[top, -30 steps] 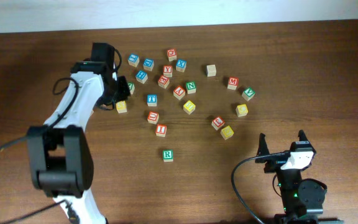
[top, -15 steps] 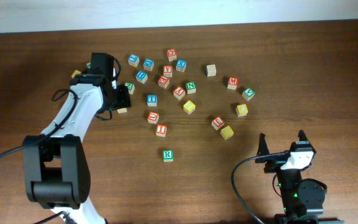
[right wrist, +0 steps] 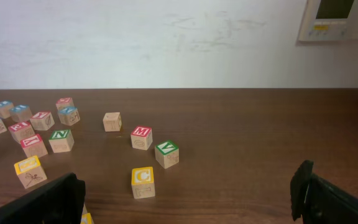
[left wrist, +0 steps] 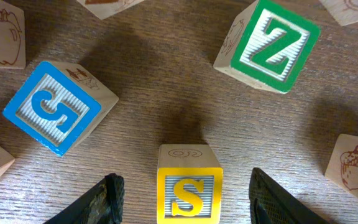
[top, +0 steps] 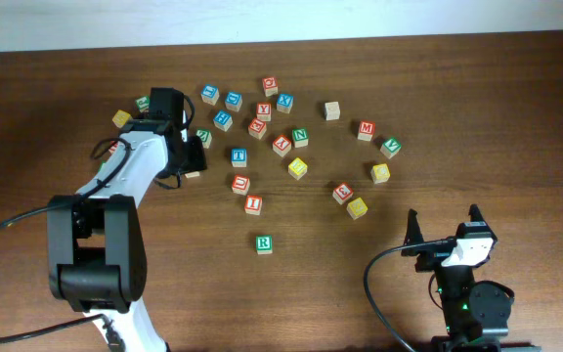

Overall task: Spell out ICRA
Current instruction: 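Move the left gripper back over the yellow S block, then lower the left gripper and grasp the yellow S block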

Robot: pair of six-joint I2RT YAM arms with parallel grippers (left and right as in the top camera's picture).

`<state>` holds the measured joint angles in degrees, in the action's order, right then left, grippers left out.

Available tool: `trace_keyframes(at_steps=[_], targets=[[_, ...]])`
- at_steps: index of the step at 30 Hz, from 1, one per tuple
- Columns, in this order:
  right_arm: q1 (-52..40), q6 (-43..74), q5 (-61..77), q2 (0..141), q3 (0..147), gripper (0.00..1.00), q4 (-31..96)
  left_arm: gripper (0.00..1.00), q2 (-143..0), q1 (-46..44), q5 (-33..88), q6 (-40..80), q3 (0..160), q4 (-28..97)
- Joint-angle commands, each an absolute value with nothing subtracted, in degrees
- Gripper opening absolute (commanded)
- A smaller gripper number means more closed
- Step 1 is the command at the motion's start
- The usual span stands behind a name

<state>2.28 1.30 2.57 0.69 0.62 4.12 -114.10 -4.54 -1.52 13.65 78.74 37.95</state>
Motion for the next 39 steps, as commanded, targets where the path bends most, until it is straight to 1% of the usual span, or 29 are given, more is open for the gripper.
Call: trace_keyframes(at_steps=[1,5,7,11,13,18,24,27,33,36,39], targets=[[2.66,1.52,2.31,0.40,0.32,0.98,4.45,0.57,-114.65,-4.51,-0.89,13.15,78.63,37.56],[2.66,1.52,2.31,0.40,0.32,0.98,4.45,0.64,-117.01,-4.51,-0.84,13.15,78.63,37.36],[2.66,1.52,2.31,0.40,0.32,0.98,4.45,0.63,-116.99,-4.51,1.19,13.13,79.11,37.56],[2.66,1.52,2.31,0.40,0.32,0.98,4.45,0.61,-116.99,-4.49,1.52,13.13,80.64,38.48],[2.66,1.52,2.31,0.40,0.32,0.98,4.45,0.58,-116.99,-4.49,1.52,13.13,80.64,39.35],[2.66,1.52,2.31,0.40,0.32,0.98,4.45,0.59,-116.99,-4.49,1.43,13.10,81.03,40.07],[2.66,1.52,2.31,0.40,0.32,0.98,4.45,0.59,-117.34,-4.49,1.50,11.84,83.64,41.65],[2.66,1.52,2.31,0.40,0.32,0.98,4.45,0.53,-117.60,-4.49,1.45,11.84,83.64,41.98],[2.66,1.52,2.31,0.40,0.32,0.98,4.45,0.54,-119.52,-4.45,1.04,11.62,83.64,42.04],[2.66,1.52,2.31,0.40,0.32,0.98,4.45,0.48,-119.59,-4.45,0.97,11.62,83.64,41.23],[2.66,1.52,2.31,0.40,0.32,0.98,4.45,0.42,-119.59,-4.45,-1.52,11.62,83.64,41.25]])
